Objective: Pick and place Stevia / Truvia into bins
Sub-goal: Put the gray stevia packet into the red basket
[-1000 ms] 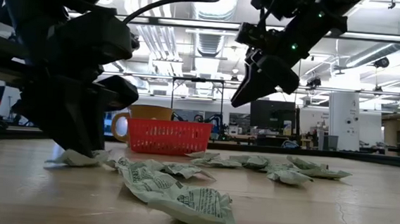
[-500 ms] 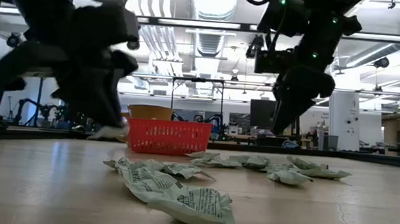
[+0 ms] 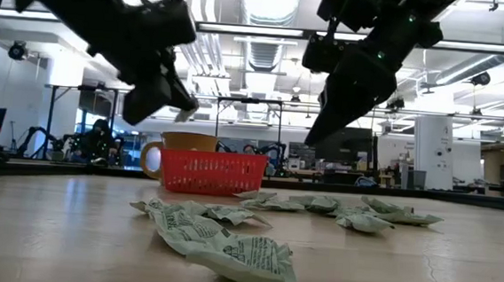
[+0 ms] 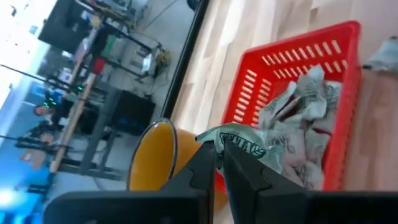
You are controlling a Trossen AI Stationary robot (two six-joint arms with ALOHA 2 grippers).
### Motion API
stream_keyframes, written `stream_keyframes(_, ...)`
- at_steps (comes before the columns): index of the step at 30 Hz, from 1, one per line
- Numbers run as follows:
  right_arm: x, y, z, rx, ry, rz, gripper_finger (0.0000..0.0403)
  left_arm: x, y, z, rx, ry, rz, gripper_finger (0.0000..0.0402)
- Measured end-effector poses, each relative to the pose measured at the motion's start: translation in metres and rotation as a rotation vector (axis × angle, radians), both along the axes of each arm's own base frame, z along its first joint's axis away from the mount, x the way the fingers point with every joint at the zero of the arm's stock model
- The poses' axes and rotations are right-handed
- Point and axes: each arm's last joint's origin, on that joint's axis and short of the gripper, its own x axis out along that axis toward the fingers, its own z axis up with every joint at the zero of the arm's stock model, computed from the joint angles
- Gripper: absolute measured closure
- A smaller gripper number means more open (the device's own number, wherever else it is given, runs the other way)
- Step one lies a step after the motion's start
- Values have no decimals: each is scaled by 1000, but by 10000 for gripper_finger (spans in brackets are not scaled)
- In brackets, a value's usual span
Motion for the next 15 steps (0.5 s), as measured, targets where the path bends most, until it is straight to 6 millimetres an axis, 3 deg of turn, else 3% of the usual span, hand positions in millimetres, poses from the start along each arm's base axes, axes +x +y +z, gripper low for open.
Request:
stream_keyframes(8,-3,0,-5,9,14,-13,316,17,39,-1,-170,16,-58,388)
stream_keyframes(15,-2,1,-13,21,-84,21,305,18,43,-2,-195,21,-74,318)
